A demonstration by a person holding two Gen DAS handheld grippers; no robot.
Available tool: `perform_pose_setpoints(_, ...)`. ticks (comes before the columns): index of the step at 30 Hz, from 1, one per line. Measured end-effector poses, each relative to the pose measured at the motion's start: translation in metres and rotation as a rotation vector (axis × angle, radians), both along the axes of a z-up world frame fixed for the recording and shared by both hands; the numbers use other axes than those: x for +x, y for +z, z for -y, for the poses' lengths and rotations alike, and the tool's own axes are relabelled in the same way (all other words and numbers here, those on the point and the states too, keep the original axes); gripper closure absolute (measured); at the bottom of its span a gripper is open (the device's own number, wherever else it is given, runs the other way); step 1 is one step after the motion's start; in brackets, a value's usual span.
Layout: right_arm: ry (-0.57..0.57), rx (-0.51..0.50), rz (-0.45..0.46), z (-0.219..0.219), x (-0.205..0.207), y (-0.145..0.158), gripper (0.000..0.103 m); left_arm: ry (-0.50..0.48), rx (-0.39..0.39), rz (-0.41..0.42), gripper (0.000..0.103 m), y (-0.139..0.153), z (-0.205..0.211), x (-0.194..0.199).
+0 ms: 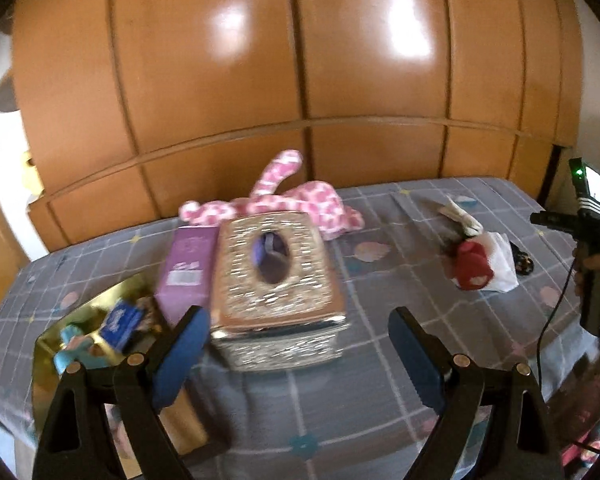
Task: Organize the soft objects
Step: 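Move both open tools back over the remaining items on the bed, then grasp the red fabric item with the left tool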
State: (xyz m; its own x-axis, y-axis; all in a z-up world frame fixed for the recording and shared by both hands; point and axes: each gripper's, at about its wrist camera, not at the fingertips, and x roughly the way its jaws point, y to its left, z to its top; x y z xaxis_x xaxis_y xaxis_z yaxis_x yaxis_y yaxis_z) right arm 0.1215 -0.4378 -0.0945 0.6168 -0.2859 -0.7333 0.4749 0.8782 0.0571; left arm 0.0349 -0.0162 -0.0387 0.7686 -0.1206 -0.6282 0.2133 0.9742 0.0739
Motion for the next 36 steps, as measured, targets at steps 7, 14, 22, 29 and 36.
perform_pose_setpoints(7,-0.057,0.134,0.044,0.023,-0.006,0.000,0.060,-0.092,0.022,-0.041,0.011,-0.012,0.049,0.019)
perform_pose_setpoints(14,-0.068,0.180,0.035,0.025,-0.007,-0.004,0.060,-0.167,0.020,-0.119,0.011,-0.033,0.095,0.040)
perform_pose_setpoints(22,-0.140,0.264,0.005,0.041,-0.011,-0.014,0.060,-0.247,-0.047,-0.247,0.013,-0.062,0.139,0.064)
perform_pose_setpoints(29,-0.149,0.314,0.018,0.047,-0.013,-0.015,0.060,-0.359,-0.073,-0.286,0.029,-0.075,0.194,0.082)
perform_pose_setpoints(36,-0.123,0.351,0.016,0.045,-0.011,-0.017,0.060,-0.394,-0.113,-0.394,0.034,-0.102,0.237,0.115)
